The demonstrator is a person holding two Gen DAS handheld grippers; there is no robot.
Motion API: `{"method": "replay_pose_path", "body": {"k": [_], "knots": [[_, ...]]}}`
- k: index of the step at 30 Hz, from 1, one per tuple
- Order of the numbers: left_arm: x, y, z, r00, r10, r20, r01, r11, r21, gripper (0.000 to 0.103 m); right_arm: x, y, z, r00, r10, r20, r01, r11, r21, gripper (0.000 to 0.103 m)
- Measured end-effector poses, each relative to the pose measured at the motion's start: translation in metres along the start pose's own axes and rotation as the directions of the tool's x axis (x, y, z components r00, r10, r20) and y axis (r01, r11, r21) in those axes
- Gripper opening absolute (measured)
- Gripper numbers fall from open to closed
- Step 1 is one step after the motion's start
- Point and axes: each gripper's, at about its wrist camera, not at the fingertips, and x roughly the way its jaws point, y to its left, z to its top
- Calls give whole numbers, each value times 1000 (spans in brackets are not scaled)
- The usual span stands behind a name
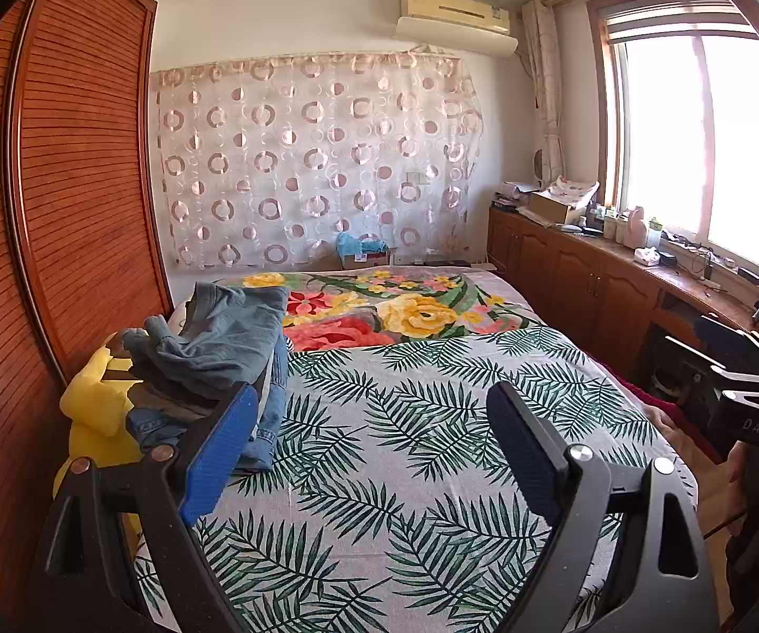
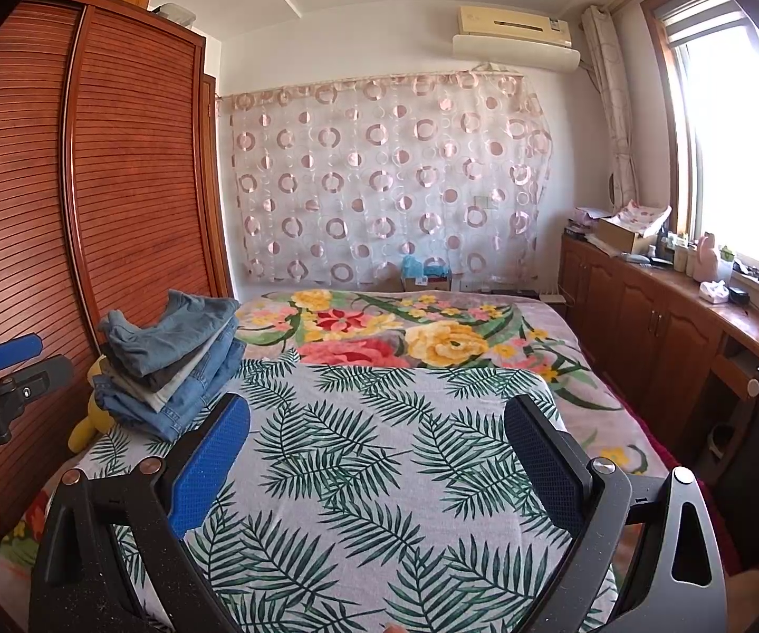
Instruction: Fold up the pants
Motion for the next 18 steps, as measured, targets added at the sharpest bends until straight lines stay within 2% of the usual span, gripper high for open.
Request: {"method": "replay_pose_path", "body": {"k": [18], "knots": [[0, 0, -2, 1000, 0, 3, 0, 1000, -1, 89, 0, 1, -2, 1000, -2, -1, 2, 1000, -1, 98]]}}
